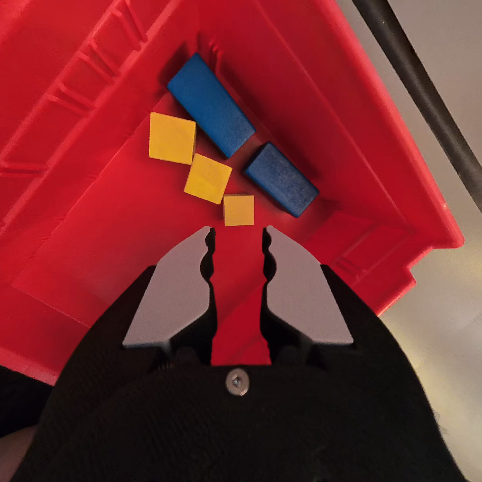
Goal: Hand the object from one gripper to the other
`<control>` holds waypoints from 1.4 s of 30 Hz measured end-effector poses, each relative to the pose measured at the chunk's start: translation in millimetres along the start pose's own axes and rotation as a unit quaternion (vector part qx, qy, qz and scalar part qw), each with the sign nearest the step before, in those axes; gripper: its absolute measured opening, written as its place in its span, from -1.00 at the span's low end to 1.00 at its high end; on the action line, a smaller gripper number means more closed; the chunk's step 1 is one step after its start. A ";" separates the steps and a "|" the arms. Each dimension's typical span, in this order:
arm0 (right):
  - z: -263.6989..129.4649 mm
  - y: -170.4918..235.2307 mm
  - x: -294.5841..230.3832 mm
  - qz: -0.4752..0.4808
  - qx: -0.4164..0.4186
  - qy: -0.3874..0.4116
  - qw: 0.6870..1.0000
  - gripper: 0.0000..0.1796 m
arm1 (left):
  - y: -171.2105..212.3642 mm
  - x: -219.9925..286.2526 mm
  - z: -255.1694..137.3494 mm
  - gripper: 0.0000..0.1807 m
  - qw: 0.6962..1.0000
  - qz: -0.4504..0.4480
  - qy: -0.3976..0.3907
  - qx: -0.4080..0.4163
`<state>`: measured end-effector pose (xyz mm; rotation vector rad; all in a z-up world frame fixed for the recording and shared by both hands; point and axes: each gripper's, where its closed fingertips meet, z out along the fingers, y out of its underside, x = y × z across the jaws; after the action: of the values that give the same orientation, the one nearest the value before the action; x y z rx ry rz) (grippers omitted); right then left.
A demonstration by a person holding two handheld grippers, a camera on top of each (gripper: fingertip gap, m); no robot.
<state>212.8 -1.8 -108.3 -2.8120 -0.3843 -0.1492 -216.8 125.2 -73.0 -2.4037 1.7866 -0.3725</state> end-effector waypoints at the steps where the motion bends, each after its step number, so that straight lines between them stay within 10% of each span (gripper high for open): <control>1: -1.0 0.2 -0.2 -0.001 0.000 0.001 1.000 -0.60 | 1.0 -2.6 7.2 -0.46 1.000 0.007 -0.006 -0.014; 25: 0.4 13.3 3.6 0.008 -0.017 -0.009 1.000 -0.60 | 36.1 -21.4 66.7 -0.53 0.984 -0.042 0.005 -0.172; 42: -11.6 11.5 6.6 0.008 -0.013 0.016 1.000 -0.60 | 23.4 -29.2 41.1 -0.68 0.993 -0.069 0.030 -0.090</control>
<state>221.6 -14.3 -99.5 -2.8342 -0.3556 -0.1983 -235.3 144.2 -121.8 -2.6767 1.7532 -0.3111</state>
